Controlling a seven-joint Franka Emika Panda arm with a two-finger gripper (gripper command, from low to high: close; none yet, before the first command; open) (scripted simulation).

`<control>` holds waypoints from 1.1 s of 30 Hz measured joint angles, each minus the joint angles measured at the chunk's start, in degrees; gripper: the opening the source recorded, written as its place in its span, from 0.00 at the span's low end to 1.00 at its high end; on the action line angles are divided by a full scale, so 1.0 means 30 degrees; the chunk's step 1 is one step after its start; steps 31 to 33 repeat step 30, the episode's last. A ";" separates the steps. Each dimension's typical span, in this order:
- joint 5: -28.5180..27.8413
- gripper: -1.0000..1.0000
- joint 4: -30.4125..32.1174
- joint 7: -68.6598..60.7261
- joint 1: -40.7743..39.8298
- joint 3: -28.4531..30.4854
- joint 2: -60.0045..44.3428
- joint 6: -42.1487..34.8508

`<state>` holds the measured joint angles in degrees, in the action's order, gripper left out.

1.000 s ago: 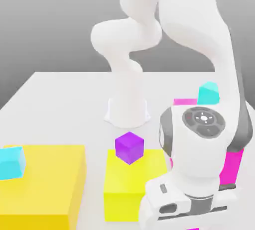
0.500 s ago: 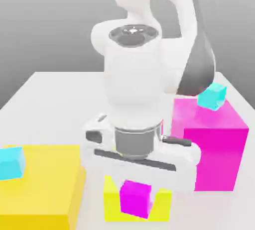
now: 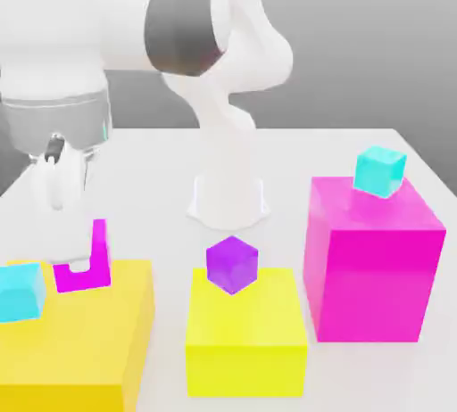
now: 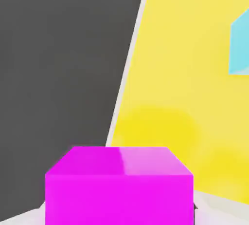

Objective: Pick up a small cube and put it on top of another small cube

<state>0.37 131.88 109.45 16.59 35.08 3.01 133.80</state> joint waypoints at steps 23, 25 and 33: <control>0.0575 0.00 0.1339 1.5186 -0.3888 0.1044 -0.1317 0.0592; 0.1014 0.00 0.1514 1.4872 -0.3954 0.1027 -0.1817 0.1196; 0.1560 1.00 0.1894 1.4448 -0.4135 0.0989 -0.2650 0.2493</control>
